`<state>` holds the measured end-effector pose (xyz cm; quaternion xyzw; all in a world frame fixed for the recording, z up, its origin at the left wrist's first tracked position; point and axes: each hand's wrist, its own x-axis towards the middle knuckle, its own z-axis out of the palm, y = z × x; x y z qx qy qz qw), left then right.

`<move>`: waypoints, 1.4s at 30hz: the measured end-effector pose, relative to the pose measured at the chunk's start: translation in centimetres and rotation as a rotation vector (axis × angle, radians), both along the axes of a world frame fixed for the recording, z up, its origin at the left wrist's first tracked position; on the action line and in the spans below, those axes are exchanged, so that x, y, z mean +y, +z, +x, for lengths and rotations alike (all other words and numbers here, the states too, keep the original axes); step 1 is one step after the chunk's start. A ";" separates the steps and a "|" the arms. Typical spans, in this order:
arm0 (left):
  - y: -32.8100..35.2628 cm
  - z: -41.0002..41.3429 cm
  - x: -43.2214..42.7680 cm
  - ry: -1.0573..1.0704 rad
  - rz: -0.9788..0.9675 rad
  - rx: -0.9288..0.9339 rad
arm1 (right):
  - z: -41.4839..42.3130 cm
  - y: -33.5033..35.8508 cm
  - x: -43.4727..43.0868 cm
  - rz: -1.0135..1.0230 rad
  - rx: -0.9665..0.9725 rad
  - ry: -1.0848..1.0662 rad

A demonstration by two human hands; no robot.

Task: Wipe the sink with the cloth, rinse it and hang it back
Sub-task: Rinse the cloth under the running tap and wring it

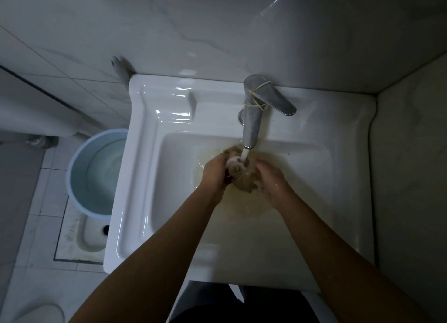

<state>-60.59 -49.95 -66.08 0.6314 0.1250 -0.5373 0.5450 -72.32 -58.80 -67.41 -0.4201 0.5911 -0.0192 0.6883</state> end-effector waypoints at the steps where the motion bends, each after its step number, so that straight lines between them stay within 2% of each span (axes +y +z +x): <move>1: 0.2 0.1 0.0 -0.035 -0.028 -0.010 | 0.3 0.3 0.2 0.093 -0.008 -0.010; 3: 0.3 0.0 0.0 -0.132 -0.028 -0.121 | 0.6 -0.1 0.1 0.033 -0.021 0.024; 6: 0.3 -0.3 0.2 -0.251 0.004 -0.279 | 0.9 0.3 -0.3 -0.234 0.021 0.083; 9: 0.3 -0.5 0.9 -0.346 0.027 -0.267 | 0.9 1.2 -0.7 -0.275 -0.041 0.046; 12: -0.5 -0.2 1.5 -0.271 0.124 -0.331 | 0.6 1.2 -1.1 -0.296 -0.007 0.057; 14: -1.1 0.1 1.9 -0.212 0.195 -0.417 | 0.5 1.2 -1.3 -0.234 -0.003 -0.038; 17: -0.9 0.2 2.0 -0.227 0.216 -0.448 | 0.7 1.5 -1.5 0.053 -0.110 -0.235; 18: -0.4 0.2 1.8 -0.253 0.193 -0.408 | 0.7 1.6 -1.4 0.115 -0.155 -0.208; 20: 0.6 0.2 1.1 -0.273 0.091 -0.172 | 0.8 2.1 -1.2 0.151 -0.265 -0.089; 22: 1.1 0.2 0.7 -0.240 -0.022 0.005 | 1.1 2.2 -1.1 0.066 -0.276 0.009; 25: 1.0 0.3 0.6 -0.186 0.034 -0.153 | 1.3 1.6 -1.7 -0.364 -0.004 0.187; 28: 0.9 0.8 0.6 -0.192 0.133 -0.393 | 0.8 1.4 -2.2 -0.548 0.098 0.194; 30: 1.2 1.3 0.4 -0.189 0.111 -0.409 | 0.3 1.8 -2.4 -0.551 0.118 0.214; 35: 2.8 2.7 -0.4 -0.103 0.026 -0.319 | -1.0 2.5 -2.8 -0.421 0.151 0.350; 38: 2.8 4.1 -0.1 -0.049 -0.014 -0.206 | -1.7 2.7 -3.0 -0.332 0.186 0.564; 40: 2.4 5.1 0.2 -0.006 -0.035 -0.155 | -1.7 2.9 -3.3 -0.384 0.199 0.699; 42: 1.7 5.6 0.5 0.004 0.009 -0.195 | -1.5 2.9 -3.4 -0.430 0.209 0.695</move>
